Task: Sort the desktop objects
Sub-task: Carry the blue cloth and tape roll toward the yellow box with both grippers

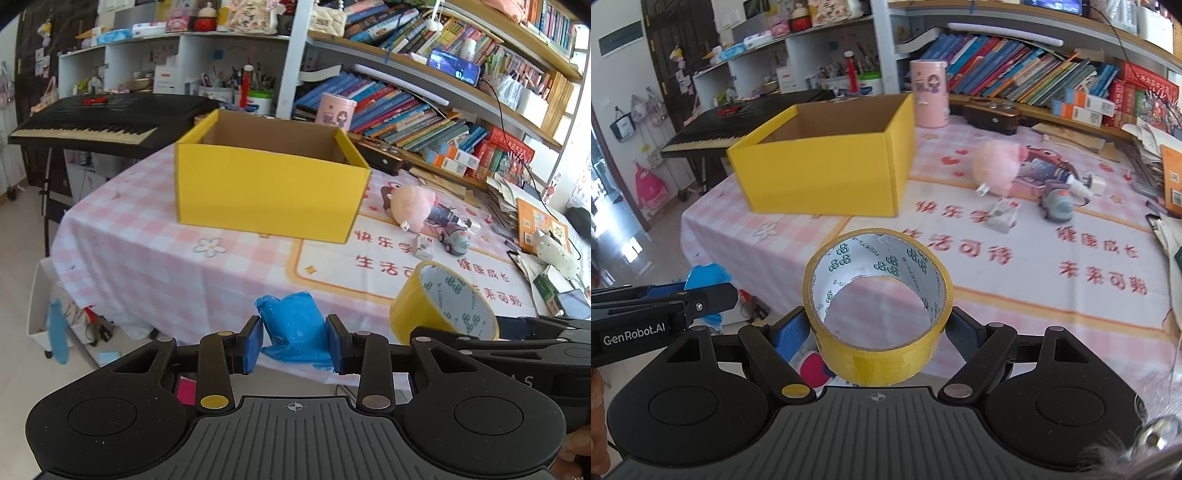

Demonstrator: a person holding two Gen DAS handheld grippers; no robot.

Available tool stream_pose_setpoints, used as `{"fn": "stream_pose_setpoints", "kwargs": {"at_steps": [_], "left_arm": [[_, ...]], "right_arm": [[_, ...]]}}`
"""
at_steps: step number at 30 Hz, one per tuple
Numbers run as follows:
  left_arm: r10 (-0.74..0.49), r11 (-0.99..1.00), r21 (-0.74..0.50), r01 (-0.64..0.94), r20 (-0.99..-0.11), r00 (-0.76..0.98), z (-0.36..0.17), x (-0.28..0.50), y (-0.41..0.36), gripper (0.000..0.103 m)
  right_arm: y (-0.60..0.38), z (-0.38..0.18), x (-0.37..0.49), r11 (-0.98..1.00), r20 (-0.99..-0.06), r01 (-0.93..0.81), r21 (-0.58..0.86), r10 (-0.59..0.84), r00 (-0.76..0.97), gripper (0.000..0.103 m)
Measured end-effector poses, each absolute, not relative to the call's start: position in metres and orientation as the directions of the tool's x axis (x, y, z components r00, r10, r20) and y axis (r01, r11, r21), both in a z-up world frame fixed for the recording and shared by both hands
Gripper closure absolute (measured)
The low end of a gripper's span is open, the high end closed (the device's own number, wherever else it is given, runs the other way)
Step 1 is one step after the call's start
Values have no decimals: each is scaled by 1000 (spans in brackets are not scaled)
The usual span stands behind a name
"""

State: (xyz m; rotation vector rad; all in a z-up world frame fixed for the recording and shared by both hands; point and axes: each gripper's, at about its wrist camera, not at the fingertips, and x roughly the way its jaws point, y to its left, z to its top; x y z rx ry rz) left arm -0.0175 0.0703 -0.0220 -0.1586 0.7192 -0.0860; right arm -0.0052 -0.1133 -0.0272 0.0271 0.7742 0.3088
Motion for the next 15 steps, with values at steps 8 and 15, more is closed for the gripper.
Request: {"fn": "stream_pose_setpoints", "kwargs": {"at_steps": [8, 15], "left_arm": [[-138, 983, -179, 28, -636, 759, -21, -33, 97, 68], [-147, 981, -193, 31, -625, 767, -20, -35, 112, 68]], "right_arm": [[-83, -25, -16, 951, -684, -280, 132, 292, 669, 25], [-66, -23, -17, 953, -681, -281, 116, 282, 676, 24]]}}
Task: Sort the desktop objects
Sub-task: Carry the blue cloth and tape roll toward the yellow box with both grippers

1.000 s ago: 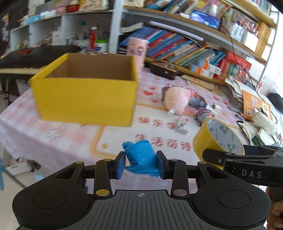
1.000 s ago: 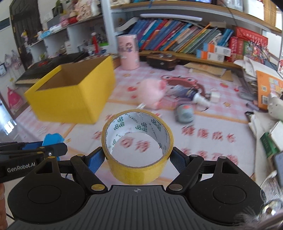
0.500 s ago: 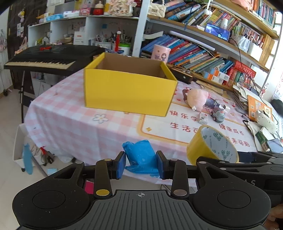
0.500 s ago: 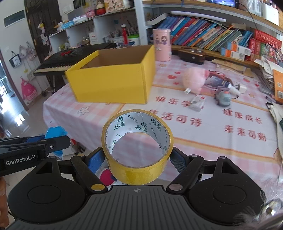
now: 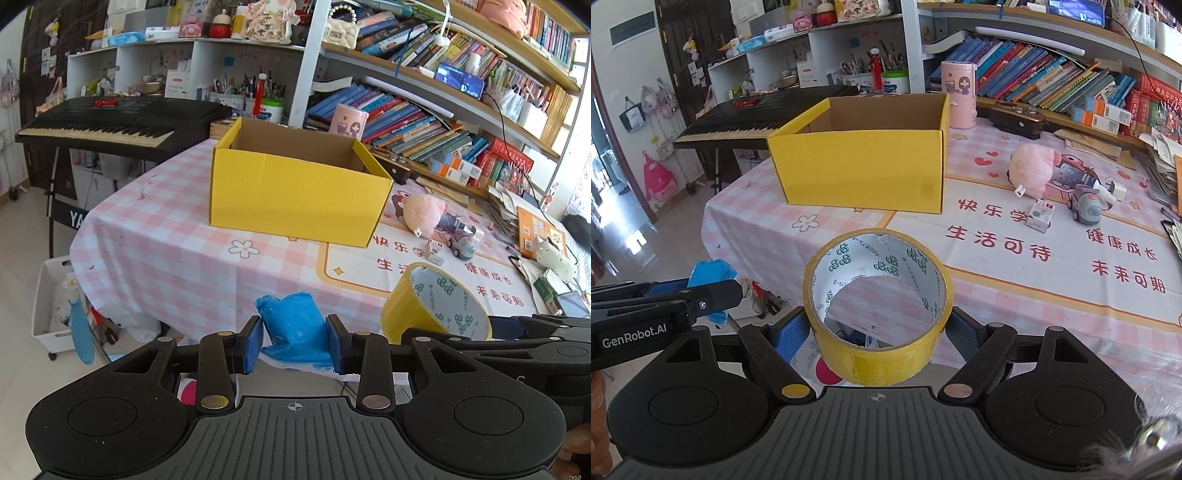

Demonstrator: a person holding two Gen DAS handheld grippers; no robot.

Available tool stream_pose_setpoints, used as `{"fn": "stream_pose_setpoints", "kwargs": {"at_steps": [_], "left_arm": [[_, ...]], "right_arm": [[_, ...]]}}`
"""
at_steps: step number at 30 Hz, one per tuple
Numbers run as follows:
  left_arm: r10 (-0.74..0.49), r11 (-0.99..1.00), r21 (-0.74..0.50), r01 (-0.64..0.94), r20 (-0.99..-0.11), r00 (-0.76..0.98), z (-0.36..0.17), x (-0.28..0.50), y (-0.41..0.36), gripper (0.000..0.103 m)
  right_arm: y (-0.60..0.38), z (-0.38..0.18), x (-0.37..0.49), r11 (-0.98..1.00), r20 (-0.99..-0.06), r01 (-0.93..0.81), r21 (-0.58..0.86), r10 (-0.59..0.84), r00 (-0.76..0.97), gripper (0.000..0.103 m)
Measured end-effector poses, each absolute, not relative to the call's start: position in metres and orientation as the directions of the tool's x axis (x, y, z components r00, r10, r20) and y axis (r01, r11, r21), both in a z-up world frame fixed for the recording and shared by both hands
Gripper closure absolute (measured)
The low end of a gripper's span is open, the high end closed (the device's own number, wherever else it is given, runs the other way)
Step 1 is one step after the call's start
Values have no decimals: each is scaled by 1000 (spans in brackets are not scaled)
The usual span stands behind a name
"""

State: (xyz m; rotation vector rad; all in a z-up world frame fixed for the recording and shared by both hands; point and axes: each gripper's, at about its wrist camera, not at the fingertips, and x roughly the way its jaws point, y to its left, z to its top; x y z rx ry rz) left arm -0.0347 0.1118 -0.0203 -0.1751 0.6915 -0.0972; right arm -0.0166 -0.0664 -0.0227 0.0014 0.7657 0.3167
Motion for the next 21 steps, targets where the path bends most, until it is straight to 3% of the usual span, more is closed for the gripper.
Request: {"fn": "stream_pose_setpoints", "kwargs": {"at_steps": [21], "left_arm": [[-179, 976, -210, 58, -620, 764, -21, -25, 114, 68]], "right_arm": [[-61, -21, -9, 957, -688, -272, 98, 263, 677, 25]]}}
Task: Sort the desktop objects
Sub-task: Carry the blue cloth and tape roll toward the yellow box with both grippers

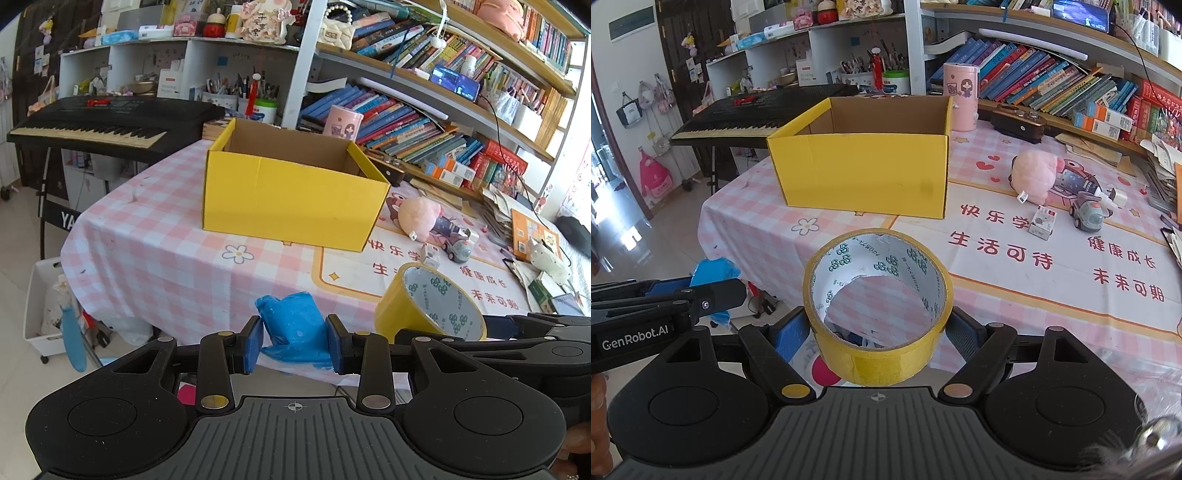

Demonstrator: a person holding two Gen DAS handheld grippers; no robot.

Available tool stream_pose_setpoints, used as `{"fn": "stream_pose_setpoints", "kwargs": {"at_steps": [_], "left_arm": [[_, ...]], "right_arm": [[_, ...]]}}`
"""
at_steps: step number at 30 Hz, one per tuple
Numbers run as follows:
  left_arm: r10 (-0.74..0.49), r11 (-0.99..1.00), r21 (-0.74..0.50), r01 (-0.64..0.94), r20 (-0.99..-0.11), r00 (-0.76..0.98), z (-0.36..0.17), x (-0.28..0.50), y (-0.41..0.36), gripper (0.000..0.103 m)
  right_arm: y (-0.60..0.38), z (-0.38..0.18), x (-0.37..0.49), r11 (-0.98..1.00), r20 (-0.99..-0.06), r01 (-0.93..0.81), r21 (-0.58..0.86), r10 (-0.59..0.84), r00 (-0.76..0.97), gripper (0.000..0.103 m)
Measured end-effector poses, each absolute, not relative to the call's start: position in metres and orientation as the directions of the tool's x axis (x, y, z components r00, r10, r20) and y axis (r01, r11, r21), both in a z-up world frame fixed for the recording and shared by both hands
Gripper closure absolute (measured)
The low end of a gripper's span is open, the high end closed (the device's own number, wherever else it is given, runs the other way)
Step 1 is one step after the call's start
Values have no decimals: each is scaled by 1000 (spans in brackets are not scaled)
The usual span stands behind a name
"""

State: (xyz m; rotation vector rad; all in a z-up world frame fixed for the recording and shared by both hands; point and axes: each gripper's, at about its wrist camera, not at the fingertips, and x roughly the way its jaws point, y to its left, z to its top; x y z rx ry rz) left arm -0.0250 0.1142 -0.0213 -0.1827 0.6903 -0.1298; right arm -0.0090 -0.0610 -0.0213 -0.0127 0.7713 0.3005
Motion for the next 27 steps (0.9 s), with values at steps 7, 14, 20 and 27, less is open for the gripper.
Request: {"fn": "stream_pose_setpoints", "kwargs": {"at_steps": [7, 14, 20, 27], "left_arm": [[-207, 971, -223, 82, -625, 753, -24, -14, 102, 68], [-195, 976, -204, 82, -628, 753, -23, 1, 96, 68], [-180, 977, -202, 62, -642, 745, -25, 13, 96, 68], [-166, 980, -192, 57, -620, 766, -12, 33, 98, 68]], "right_arm": [[-73, -24, -4, 963, -695, -252, 93, 244, 677, 25], [-80, -26, 15, 960, -695, -254, 115, 260, 670, 25], [-80, -27, 33, 953, -693, -278, 118, 280, 664, 25], [-82, -12, 55, 940, -643, -326, 102, 312, 699, 25]]}}
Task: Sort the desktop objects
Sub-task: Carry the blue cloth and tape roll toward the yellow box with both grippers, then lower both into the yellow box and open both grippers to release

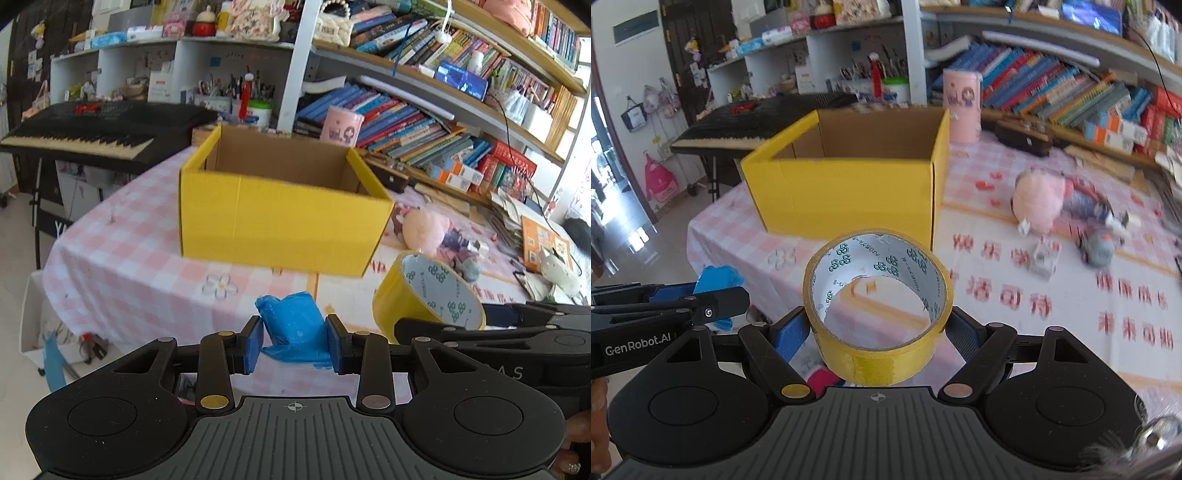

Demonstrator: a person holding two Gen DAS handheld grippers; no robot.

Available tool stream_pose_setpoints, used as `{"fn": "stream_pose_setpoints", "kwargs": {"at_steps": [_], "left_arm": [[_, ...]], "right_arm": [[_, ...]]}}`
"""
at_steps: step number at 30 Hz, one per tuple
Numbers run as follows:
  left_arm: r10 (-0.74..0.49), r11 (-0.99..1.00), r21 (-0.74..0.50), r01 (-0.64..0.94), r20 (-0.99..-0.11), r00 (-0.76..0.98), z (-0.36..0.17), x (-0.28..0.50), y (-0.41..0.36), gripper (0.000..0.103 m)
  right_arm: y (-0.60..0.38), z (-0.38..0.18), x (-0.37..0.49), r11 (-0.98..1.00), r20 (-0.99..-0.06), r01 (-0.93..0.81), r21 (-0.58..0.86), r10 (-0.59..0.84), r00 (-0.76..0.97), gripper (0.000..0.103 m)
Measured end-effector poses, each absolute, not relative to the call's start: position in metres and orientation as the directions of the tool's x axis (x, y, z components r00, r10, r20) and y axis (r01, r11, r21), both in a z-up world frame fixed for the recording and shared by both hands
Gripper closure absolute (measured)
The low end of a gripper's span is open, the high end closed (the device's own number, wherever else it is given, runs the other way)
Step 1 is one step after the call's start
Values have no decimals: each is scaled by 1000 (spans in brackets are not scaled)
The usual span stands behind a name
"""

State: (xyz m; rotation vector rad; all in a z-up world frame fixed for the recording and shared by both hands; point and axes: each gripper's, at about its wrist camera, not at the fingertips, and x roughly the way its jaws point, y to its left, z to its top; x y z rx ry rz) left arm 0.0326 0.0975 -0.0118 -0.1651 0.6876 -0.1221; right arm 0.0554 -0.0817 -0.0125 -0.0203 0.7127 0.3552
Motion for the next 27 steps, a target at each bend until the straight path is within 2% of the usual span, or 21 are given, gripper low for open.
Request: {"fn": "stream_pose_setpoints", "kwargs": {"at_steps": [11, 17, 22, 27], "left_arm": [[-138, 988, -133, 82, -489, 862, 41, 89, 103, 68], [-103, 991, -127, 49, -468, 878, 52, 136, 109, 68], [-110, 993, -91, 75, -489, 865, 51, 178, 108, 68], [-90, 995, -20, 95, -559, 824, 39, 221, 105, 68]], "right_arm": [[-84, 42, 119, 911, -494, -408, 53, 379, 782, 25], [-80, 63, 164, 880, -470, -476, 14, 425, 773, 24], [-68, 59, 206, 836, -503, -542, -87, 433, 748, 24], [-48, 36, 256, 755, -612, -627, -191, 407, 677, 24]]}}
